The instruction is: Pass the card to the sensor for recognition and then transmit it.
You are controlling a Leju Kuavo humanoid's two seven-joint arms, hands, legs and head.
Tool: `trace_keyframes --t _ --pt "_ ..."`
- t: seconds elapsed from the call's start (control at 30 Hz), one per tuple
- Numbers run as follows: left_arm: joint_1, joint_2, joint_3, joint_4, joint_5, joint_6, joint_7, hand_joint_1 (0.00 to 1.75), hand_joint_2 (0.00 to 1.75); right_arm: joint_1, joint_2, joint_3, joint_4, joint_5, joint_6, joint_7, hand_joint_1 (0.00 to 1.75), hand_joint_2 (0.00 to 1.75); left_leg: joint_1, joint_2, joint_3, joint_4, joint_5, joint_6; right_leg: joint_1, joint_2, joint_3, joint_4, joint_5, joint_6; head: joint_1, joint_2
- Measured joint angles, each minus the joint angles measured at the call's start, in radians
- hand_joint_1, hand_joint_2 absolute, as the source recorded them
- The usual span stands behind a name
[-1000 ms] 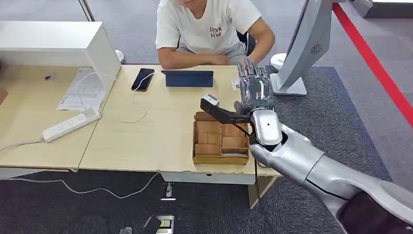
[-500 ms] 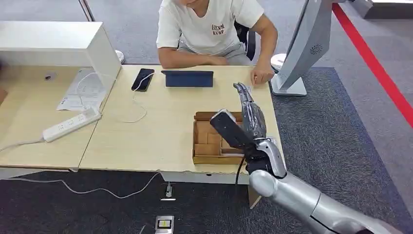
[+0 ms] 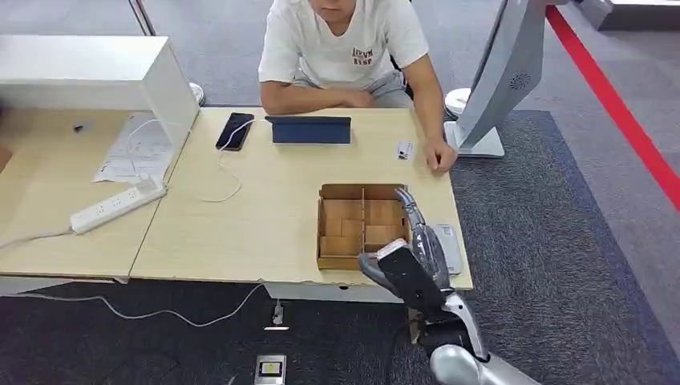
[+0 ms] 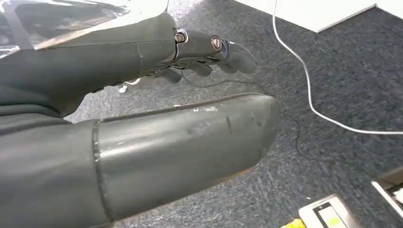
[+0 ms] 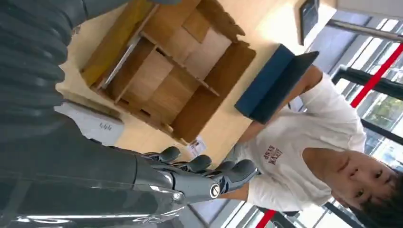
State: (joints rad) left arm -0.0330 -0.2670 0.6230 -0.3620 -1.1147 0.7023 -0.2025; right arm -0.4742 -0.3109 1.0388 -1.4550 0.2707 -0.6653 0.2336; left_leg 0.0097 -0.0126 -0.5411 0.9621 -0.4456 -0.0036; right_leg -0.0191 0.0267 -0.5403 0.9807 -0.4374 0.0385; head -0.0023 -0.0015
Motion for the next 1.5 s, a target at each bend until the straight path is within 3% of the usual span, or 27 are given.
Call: trace_keyframes --t 0.1,0.2,0.37,0.77,1.5 --pt "-0.004 0.0 0.002 0.0 -0.027 0.0 0.012 0.0 0.0 0.005 -0.01 0.01 0.001 0.243 0.027 0.145 0.0 1.75 0.0 0.0 0.0 0.0 0.0 0.0 0.0 0.0 0.0 0.0 0.0 0.0 0.0 0.0" --pt "-0.012 0.0 0.002 0.0 -0.029 0.0 0.016 0.0 0.0 0.004 -0.019 0.022 0.007 0.507 0.098 0.306 0.0 1.75 0.0 0.0 0.0 0.0 0.0 0.0 0.0 0.0 0.0 0.0 0.0 0.0 0.0 0.0" --pt "-0.029 0.0 0.002 0.002 0.01 0.0 0.002 0.0 0.0 0.007 -0.022 0.043 0.035 0.7 0.182 0.387 0.0 1.75 0.0 0.0 0.0 0.0 0.0 0.0 0.0 0.0 0.001 0.0 0.0 0.0 0.0 0.0" --pt "-0.033 0.0 0.003 0.011 0.029 0.0 0.003 0.0 0.0 0.007 0.003 0.075 0.125 0.745 0.208 0.406 0.0 1.75 0.0 0.0 -0.001 0.0 0.0 0.0 0.0 0.0 0.0 0.0 0.0 0.0 0.0 0.0" --pt "-0.047 0.0 0.008 0.039 0.032 0.0 -0.005 0.0 0.0 -0.066 0.086 0.108 0.33 0.673 0.278 0.35 0.0 1.75 0.0 0.0 -0.001 0.0 0.0 0.0 0.0 0.0 0.0 0.0 0.0 0.0 0.0 0.0"
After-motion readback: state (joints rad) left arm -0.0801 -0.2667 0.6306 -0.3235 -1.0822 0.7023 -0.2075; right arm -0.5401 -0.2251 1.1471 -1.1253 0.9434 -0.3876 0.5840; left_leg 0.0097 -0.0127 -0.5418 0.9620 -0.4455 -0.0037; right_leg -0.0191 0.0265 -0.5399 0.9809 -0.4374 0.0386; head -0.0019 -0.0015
